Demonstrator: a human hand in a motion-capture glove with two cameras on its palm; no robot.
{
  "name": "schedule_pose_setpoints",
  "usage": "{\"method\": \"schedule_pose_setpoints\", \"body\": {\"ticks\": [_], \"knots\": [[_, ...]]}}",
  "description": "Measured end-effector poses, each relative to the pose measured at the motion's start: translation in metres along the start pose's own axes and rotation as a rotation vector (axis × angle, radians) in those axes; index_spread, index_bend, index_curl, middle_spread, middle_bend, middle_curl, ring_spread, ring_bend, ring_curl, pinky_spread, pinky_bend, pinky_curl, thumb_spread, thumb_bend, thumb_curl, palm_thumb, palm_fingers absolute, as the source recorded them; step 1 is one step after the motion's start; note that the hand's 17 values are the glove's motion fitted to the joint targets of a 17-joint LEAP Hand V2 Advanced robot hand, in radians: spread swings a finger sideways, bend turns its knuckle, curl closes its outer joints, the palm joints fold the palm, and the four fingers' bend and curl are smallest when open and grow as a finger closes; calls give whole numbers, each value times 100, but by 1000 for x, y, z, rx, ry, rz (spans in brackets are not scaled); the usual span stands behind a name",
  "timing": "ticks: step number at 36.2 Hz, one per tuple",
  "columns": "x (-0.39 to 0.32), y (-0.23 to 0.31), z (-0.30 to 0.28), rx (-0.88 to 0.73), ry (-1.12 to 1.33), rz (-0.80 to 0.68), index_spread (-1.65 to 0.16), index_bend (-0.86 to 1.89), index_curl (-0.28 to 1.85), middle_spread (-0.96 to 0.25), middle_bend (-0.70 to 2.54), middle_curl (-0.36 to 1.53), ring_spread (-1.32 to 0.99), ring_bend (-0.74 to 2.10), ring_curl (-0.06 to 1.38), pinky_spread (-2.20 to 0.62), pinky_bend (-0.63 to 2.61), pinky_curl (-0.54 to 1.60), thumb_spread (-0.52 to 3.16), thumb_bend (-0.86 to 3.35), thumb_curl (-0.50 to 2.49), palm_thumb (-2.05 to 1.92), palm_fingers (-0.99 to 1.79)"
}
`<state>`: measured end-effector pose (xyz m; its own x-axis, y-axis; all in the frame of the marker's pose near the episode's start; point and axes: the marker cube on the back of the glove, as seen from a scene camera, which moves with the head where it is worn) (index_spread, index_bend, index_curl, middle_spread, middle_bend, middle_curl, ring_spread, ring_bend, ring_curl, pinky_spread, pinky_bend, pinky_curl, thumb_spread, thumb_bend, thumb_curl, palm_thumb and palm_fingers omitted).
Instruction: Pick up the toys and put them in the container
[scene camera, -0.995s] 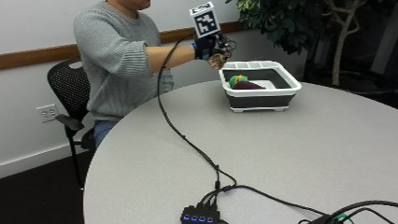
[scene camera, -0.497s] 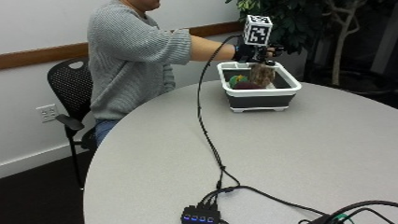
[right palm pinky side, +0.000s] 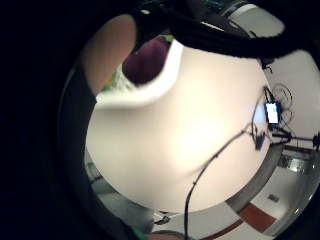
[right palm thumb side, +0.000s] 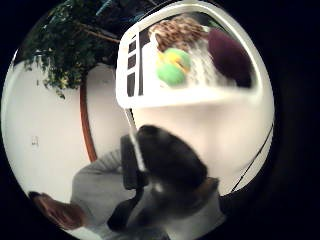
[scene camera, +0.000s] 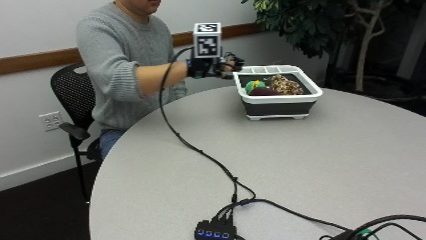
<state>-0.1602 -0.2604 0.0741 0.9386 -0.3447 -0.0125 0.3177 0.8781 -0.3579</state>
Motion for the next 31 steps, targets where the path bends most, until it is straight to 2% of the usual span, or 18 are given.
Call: {"method": "schedule_pose_setpoints", "body": {"ticks": [3, 8, 12, 18, 25, 31], "knots": [[13, 60, -3, 60, -139, 39, -29, 17, 37, -8, 12, 30, -7, 15, 26, 3, 76, 33, 116, -8, 33, -12, -23], [36, 127, 2, 107, -127, 131, -27, 18, 37, -8, 14, 29, -6, 16, 25, 4, 73, 32, 126, -6, 28, -10, -16], [24, 176, 17, 108, -115, 111, -27, 17, 37, -8, 14, 28, -6, 16, 25, 5, 72, 32, 131, -6, 25, -10, -14], [-33, 262, 68, 74, -97, 46, -26, 17, 37, -8, 16, 28, -6, 17, 24, 5, 70, 32, 135, -6, 21, -10, -12], [-37, 297, 114, -58, -131, 145, -28, 19, 38, -9, 17, 28, -6, 16, 23, 6, 65, 31, 134, -6, 19, -9, -10], [-27, 297, 113, -47, -77, 195, -28, 18, 38, -9, 16, 28, -5, 15, 22, 6, 65, 31, 134, -5, 17, -9, -12]]}}
